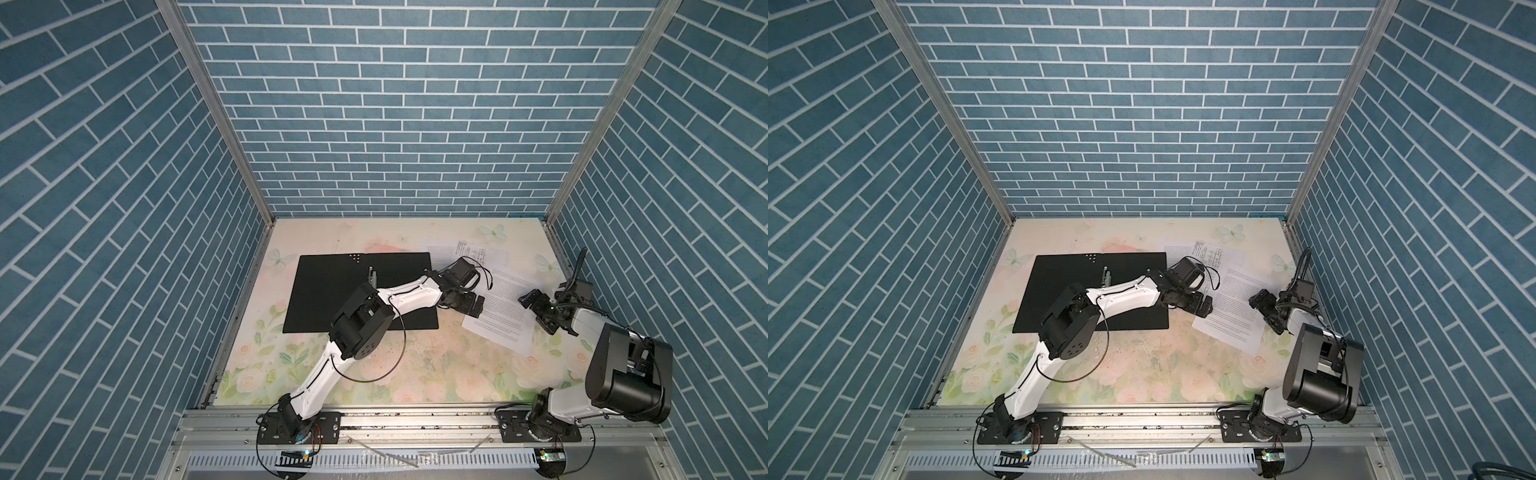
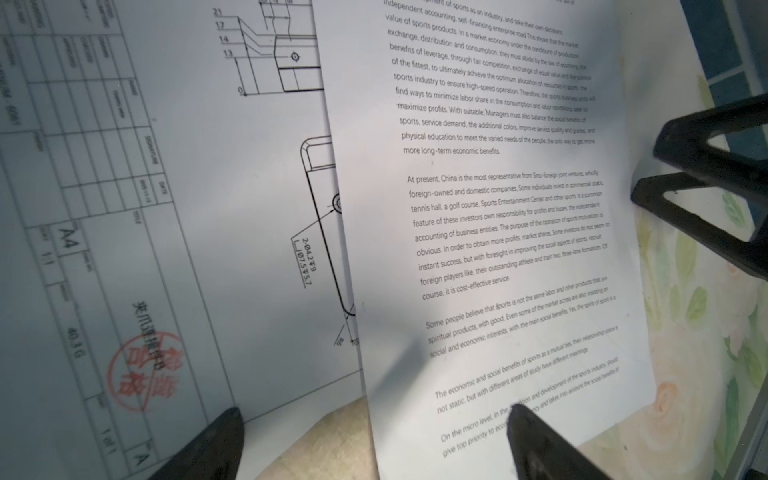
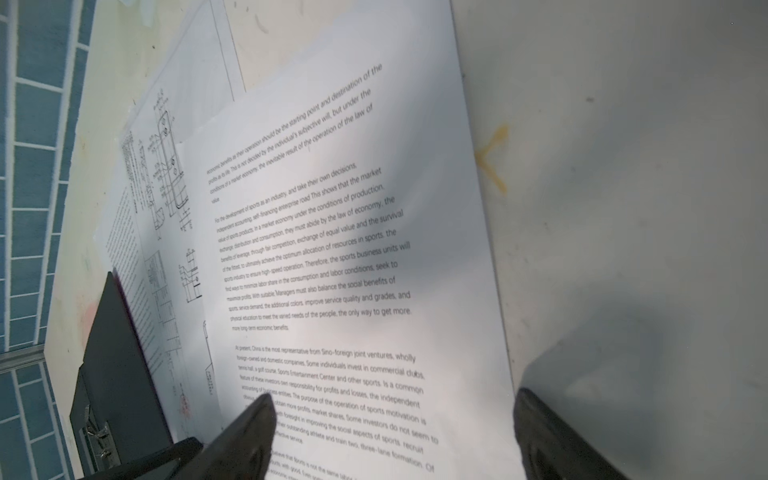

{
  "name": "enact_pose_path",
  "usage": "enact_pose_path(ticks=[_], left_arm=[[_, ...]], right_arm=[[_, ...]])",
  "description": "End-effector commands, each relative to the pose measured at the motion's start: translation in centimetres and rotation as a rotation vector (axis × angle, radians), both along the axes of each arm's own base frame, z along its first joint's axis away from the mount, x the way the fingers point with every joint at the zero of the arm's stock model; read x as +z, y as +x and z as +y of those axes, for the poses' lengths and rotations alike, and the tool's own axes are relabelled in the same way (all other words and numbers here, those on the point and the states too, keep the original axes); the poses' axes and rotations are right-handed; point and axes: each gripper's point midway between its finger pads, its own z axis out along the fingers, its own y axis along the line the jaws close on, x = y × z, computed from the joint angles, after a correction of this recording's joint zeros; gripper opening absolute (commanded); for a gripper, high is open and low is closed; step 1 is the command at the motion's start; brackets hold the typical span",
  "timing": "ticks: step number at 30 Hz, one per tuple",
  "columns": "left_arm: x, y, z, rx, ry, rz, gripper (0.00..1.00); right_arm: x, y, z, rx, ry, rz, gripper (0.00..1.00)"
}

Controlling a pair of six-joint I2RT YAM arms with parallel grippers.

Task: Put the files into the folder

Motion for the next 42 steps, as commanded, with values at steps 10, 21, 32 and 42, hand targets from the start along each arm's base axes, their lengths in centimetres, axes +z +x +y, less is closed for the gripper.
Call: enact_pose_path(ticks=[10, 21, 32, 42], left_arm=[[1.2, -0.1, -1.4, 0.005, -0.034, 0.065, 1.00], [-0.4, -0.7, -2.4, -0.002, -0.019, 0.110, 1.00], [-1.7, -1.6, -3.3, -0.019, 0.013, 0.152, 1.00], [-2.4, -2.8, -2.9, -0.029, 0.034, 0.208, 1.00]], right_arm=[[-0.7, -1.9, -2.7, -0.051, -0.132, 0.109, 0.90], [-1.6, -0.3, -2.9, -0.039, -0.107, 0.132, 0.90], [-3.4, -1.7, -1.3, -0.011, -0.024, 0.208, 0.86], [-3.9, -2.1, 0.2, -0.018, 0.068, 0.189, 0.84]])
